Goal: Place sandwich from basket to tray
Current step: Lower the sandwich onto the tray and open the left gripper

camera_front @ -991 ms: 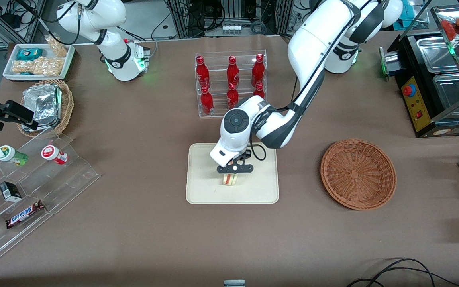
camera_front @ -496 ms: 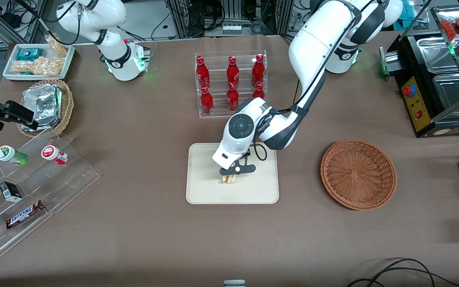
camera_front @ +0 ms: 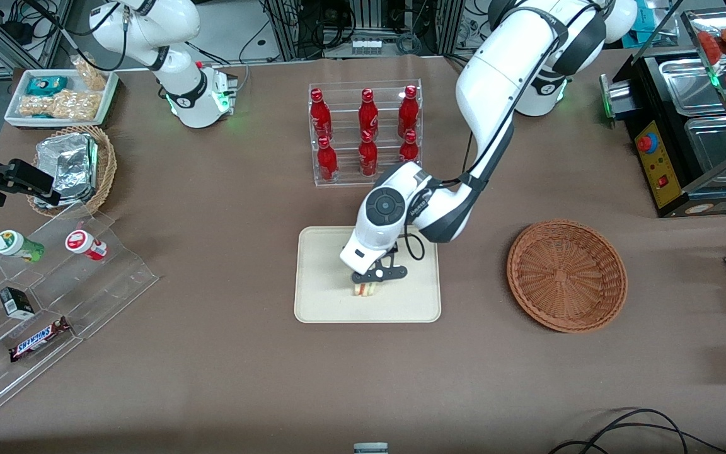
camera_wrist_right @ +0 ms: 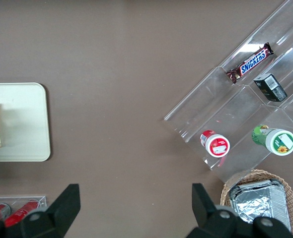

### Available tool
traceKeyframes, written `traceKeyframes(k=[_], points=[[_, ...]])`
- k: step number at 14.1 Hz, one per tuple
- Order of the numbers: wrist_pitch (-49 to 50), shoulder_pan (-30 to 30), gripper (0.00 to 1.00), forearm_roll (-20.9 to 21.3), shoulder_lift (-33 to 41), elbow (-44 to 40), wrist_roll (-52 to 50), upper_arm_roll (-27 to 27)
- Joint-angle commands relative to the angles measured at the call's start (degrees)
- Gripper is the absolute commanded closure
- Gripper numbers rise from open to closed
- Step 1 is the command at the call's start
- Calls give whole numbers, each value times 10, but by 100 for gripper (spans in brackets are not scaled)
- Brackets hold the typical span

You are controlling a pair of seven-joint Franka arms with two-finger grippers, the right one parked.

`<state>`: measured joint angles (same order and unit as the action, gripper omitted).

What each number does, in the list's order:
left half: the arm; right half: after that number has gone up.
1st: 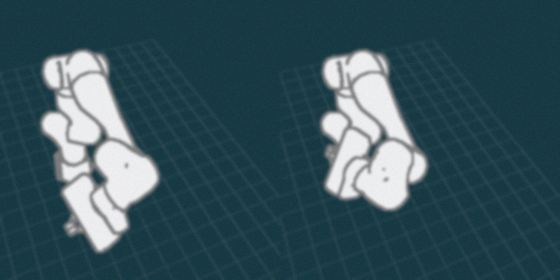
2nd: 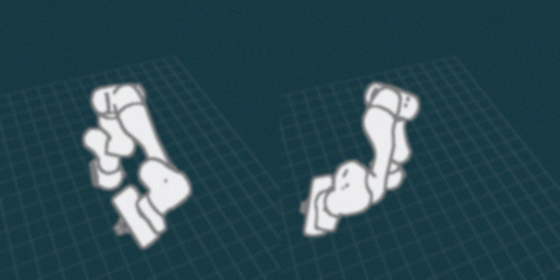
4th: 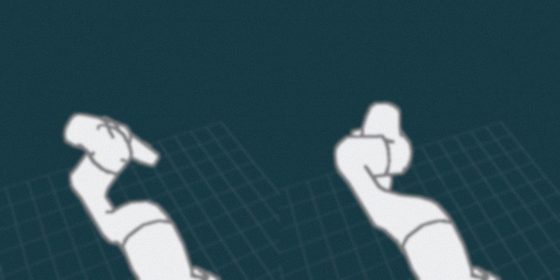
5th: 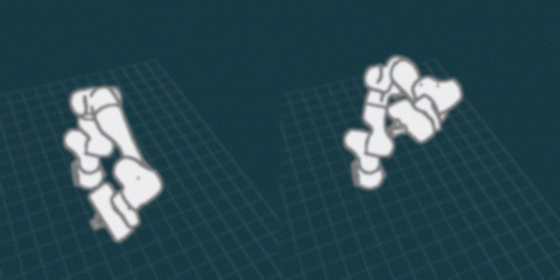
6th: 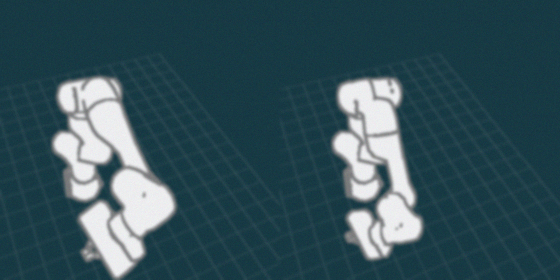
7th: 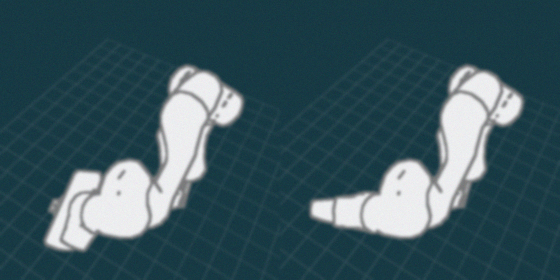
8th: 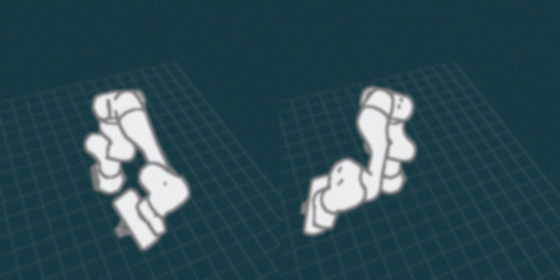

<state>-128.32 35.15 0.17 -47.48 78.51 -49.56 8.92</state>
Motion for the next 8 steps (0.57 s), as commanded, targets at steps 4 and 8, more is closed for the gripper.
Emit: traceKeyframes(k=[4,8], points=[[6,0,0,11,11,-6,-18,-6],[151,-1,0,14,112,-6,-18,-14]])
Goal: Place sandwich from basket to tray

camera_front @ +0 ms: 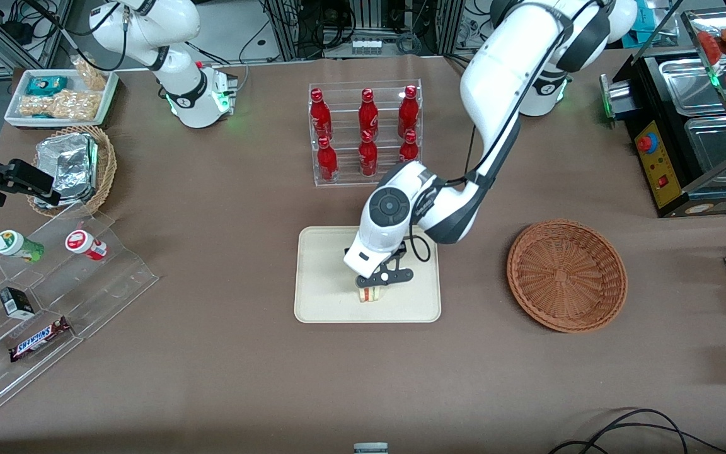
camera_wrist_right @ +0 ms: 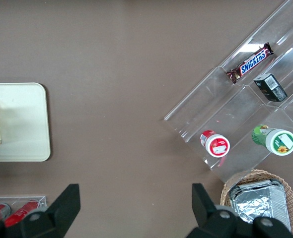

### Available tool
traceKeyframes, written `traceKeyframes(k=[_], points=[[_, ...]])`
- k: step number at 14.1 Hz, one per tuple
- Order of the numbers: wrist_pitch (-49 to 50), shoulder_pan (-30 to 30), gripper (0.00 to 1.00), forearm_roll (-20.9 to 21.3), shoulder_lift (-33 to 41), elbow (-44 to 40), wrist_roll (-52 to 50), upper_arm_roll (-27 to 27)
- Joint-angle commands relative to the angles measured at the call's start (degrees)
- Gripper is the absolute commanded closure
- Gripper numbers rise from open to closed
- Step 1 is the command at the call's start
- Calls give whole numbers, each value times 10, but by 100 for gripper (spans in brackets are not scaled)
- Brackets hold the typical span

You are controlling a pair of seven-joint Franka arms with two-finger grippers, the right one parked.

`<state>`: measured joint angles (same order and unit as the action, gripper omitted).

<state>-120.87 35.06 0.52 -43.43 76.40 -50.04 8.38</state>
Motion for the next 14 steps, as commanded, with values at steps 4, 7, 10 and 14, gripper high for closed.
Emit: traceKeyframes(k=[4,7,10,14], points=[[213,0,0,13,173,15,-16,-40],[271,-4,0,11,188,18,-11,-85],[275,-61,0,5,232,73,18,-94],[274,-143,0,9,331,194,142,-95]])
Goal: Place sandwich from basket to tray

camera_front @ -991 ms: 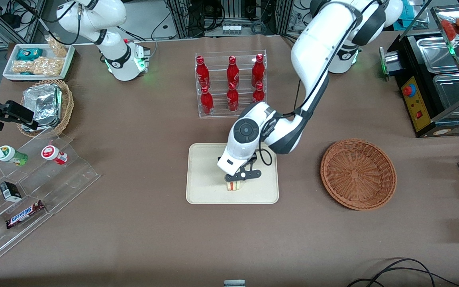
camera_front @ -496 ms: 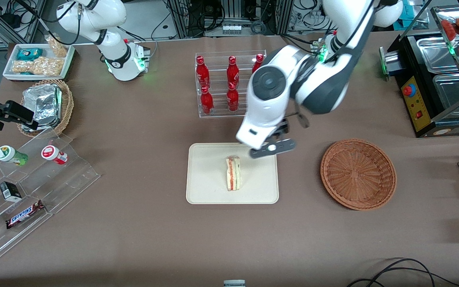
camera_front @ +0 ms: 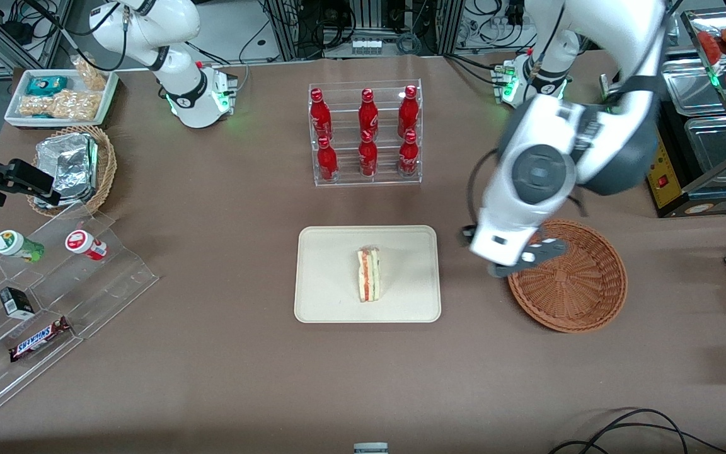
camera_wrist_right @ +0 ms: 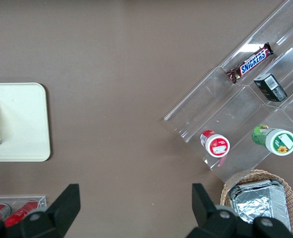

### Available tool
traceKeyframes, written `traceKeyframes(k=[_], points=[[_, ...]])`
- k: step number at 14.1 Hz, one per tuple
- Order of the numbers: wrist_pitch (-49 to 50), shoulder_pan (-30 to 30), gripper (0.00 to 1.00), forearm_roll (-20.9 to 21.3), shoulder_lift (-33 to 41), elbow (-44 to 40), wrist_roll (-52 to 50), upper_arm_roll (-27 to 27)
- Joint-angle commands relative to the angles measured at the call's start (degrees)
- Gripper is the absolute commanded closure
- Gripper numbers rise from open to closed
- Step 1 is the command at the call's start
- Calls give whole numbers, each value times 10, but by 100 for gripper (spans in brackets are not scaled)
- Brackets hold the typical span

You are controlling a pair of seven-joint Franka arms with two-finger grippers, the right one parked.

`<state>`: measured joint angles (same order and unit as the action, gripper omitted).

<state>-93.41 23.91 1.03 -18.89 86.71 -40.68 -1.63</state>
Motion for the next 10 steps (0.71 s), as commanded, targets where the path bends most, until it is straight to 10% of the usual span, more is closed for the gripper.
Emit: traceKeyframes(k=[1,10], points=[[-1,-50,0,5,120,126,85,5],[33,-237,0,8,233,165,328,83]])
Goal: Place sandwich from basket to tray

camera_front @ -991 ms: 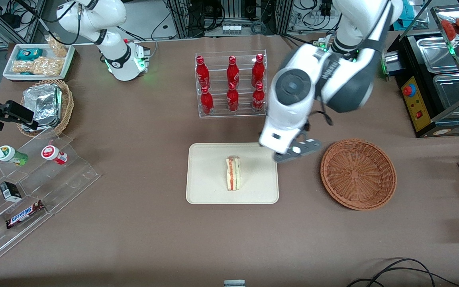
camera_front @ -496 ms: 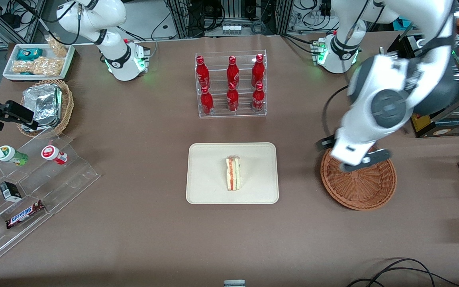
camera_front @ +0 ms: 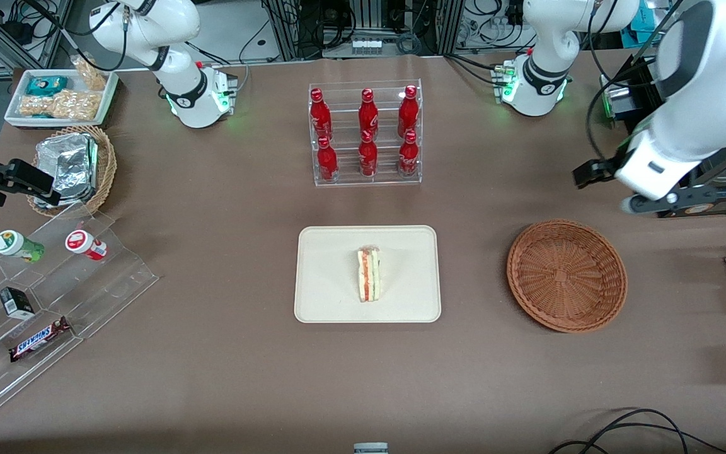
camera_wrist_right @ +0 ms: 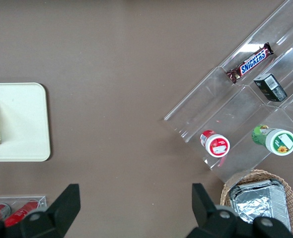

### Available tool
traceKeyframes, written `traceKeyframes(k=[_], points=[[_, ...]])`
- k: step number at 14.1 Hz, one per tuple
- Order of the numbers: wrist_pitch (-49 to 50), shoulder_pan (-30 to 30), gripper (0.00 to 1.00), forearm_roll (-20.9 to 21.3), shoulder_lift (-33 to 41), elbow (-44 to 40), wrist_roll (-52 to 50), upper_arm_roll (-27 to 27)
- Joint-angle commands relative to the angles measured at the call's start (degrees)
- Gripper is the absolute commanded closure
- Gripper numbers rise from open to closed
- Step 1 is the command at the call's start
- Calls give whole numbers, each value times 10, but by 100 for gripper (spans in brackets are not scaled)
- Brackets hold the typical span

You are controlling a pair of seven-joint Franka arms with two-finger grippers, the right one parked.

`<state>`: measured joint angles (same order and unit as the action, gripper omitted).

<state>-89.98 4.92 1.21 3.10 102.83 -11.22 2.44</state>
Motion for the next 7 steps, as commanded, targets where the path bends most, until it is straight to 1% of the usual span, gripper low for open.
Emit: traceKeyframes(k=[1,5,7], points=[[-4,-62,0,5,12,-3,45,52],[-39,-69,0,1,1,-33,90,48],[-41,-69,0,-2,0,-40,96,32]])
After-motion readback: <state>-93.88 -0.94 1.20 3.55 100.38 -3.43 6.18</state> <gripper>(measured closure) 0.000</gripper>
